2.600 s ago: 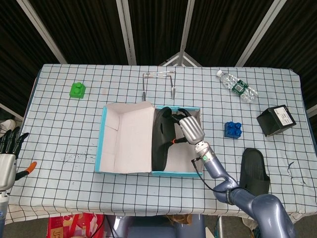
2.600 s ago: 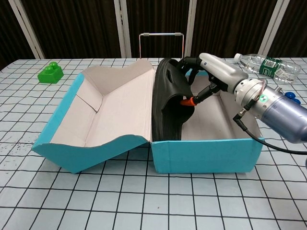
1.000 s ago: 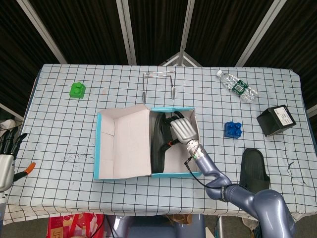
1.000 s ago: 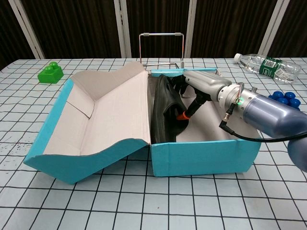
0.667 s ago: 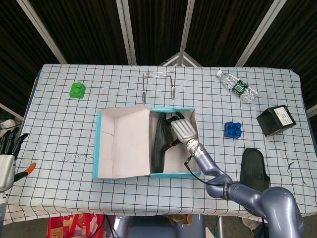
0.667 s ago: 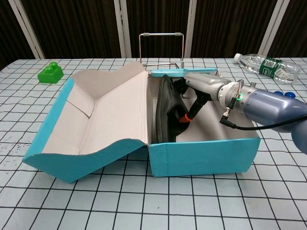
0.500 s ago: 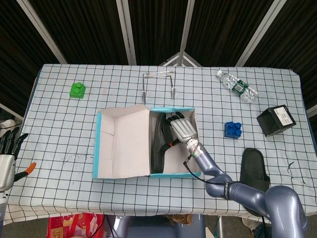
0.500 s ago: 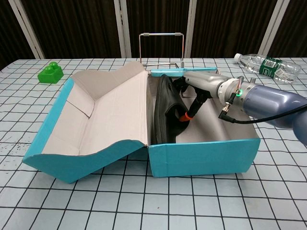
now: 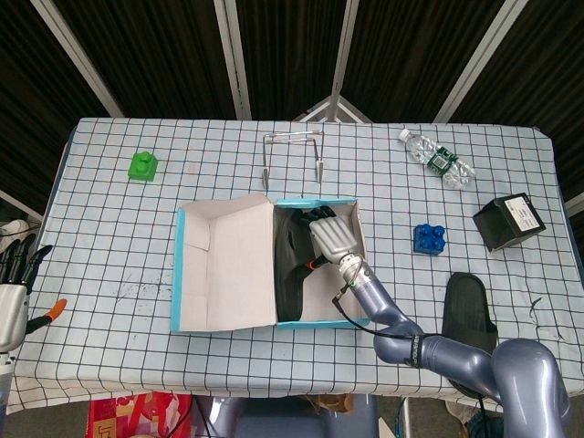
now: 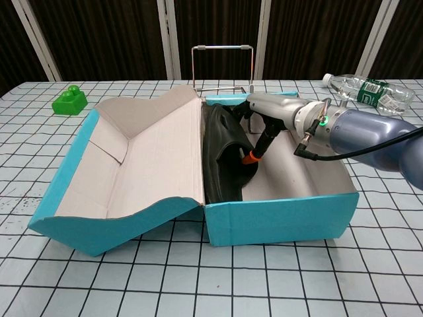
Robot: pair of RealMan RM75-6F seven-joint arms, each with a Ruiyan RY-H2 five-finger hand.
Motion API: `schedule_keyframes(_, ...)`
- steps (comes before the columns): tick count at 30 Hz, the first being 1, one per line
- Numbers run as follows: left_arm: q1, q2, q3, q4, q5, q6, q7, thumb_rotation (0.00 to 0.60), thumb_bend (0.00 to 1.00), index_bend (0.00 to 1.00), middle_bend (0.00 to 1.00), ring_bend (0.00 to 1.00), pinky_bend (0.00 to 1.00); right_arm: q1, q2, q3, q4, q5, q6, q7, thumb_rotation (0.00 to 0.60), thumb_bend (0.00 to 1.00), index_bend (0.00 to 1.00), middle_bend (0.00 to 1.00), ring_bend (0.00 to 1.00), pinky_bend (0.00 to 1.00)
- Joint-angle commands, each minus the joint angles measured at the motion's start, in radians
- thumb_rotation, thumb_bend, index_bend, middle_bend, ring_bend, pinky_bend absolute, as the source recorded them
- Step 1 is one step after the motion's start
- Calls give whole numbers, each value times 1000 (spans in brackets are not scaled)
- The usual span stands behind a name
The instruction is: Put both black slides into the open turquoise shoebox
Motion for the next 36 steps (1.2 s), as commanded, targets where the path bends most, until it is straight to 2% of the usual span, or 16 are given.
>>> schedule_keyframes(1,0,0,0,1,0,-1,1,600,259,145,0,9,128,5,5,-4,-7,17,-7,-17,600,296,319,177,84,0)
schedule_keyframes(8,-1,-1,2,2,1,-3,6,600,258,145,0,9,128,15,21,-7,-30,58,-21,-48,600,253,227,134,25,0)
schedule_keyframes(15,-2,-2,2,1,0,-5,9,600,258,145,0,9,128,27,45,-11,-60,107,-30,-86,600,236,193,120,5,0)
schedule_keyframes(24,-2,1,3,1,2,-6,5,600,258,145,0,9,128,64,94,-20,-114,200,-41,-177,600,235,181,118,4,0)
schedule_keyframes(36,-1,8,6,-4,4,-7,-3,600,259,145,0,9,128,140,193,-60,-236,398,-20,-347,600,235,174,110,0,0)
